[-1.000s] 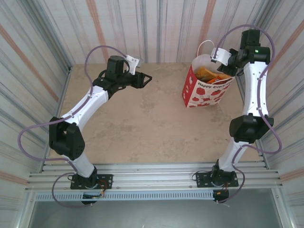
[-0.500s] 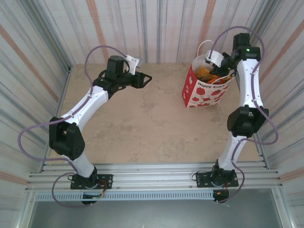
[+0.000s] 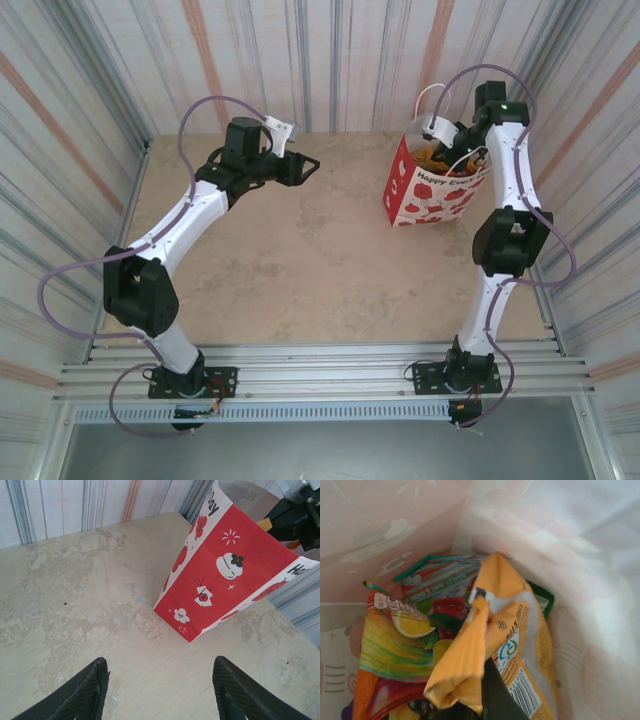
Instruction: Place the snacks into the paper bag
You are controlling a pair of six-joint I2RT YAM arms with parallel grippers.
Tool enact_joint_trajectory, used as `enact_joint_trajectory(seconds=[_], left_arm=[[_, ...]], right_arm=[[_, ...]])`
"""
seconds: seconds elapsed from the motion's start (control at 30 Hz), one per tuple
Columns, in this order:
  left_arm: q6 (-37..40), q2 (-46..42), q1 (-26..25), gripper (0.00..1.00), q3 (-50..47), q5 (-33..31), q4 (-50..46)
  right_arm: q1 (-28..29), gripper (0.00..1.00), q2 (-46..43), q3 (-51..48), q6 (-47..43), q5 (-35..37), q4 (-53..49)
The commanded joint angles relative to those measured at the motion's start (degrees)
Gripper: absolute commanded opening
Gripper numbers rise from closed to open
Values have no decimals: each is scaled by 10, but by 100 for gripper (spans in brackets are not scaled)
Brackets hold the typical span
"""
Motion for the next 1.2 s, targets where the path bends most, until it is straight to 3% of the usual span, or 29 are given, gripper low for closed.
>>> enact_joint_trajectory(seconds=[0.0, 0.13, 0.3, 0.47, 0.67, 0.87, 1.07, 1.17], left_arm=[[1, -10, 5, 59, -7, -1, -6], [1, -11, 4, 59, -5, 0, -8], [0, -18, 5, 59, -3, 1, -6], [-1, -23, 4, 59, -3, 2, -4], [-13, -29, 5, 59, 0, -3, -10], [-14, -38, 4, 59, -5, -11, -19], [-16, -46, 5, 59, -15, -11, -24], [-14, -49, 5, 59, -18, -10, -26]], right_arm=[[3, 0, 28, 10, 0, -10, -50], [4, 7, 19, 21, 11, -14, -45], [3, 36, -38, 25, 47, -26, 14], [5, 52, -103, 25, 110, -31, 70], [26, 59, -161, 22, 198, 3, 85], [75, 61, -184, 22, 347, 79, 84], [108, 59, -170, 23, 576, 106, 74], [98, 56, -150, 23, 711, 72, 68]])
